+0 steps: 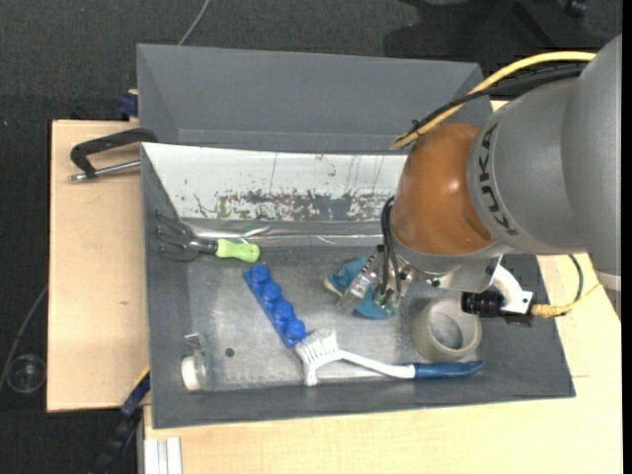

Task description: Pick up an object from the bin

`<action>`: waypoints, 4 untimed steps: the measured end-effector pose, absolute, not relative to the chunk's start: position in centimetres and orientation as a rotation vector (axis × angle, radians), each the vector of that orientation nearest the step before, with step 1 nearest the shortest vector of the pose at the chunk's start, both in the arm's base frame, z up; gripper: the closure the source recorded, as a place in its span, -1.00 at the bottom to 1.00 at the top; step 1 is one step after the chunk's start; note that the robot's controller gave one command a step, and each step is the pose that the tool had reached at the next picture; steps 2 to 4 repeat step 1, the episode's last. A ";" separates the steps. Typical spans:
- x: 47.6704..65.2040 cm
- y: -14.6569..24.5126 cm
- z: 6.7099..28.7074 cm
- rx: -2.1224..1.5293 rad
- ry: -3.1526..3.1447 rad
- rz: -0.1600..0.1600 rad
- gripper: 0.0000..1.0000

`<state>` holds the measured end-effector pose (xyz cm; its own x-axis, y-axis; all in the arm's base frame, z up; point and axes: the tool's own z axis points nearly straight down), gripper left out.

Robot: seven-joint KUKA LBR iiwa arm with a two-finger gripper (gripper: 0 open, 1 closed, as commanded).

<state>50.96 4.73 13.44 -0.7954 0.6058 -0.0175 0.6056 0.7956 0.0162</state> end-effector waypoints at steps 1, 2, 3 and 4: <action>51.0 4.7 13.8 0.996 2.955 0.016 1.00; 51.0 4.7 13.8 0.996 2.955 0.016 1.00; 51.0 4.7 13.8 0.996 2.955 0.016 1.00; 51.0 4.7 13.8 0.996 2.955 0.016 1.00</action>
Offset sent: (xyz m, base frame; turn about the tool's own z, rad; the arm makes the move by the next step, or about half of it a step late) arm -0.0002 0.0000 0.0492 0.0000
